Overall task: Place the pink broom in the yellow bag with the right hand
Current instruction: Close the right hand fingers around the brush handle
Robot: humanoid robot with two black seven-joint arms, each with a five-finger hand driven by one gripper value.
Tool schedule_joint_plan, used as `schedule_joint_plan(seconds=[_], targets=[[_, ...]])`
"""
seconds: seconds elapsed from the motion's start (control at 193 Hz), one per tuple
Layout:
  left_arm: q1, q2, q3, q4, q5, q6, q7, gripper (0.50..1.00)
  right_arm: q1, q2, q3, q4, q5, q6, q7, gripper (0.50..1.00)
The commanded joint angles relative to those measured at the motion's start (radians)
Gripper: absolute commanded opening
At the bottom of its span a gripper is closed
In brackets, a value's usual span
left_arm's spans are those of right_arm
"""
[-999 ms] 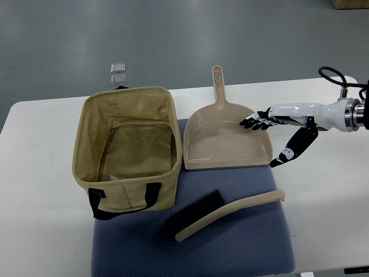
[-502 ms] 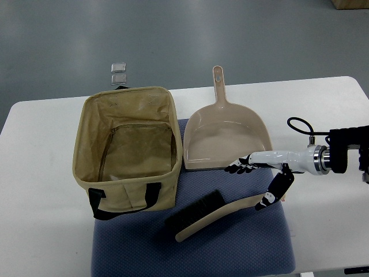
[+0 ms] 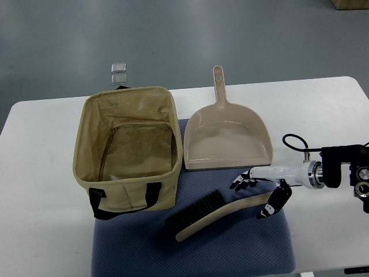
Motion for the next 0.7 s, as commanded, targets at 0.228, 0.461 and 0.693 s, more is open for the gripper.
schedule_joint_plan(seconds=[0.228, 0.461, 0.693], targets=[[0.0, 0.0, 0.0, 0.001, 0.0, -0.001, 0.0, 1.0, -0.014, 0.0, -0.003, -0.008, -0.037, 0.004, 0.001, 0.635], [0.0, 0.0, 0.0, 0.001, 0.0, -0.001, 0.0, 1.0, -0.014, 0.002, -0.009, -0.016, -0.049, 0.009, 0.002, 0.541], [0.0, 0.0, 0.0, 0.001, 0.0, -0.001, 0.0, 1.0, -0.009, -0.003, -0.004, -0.023, -0.06, 0.005, 0.005, 0.5]])
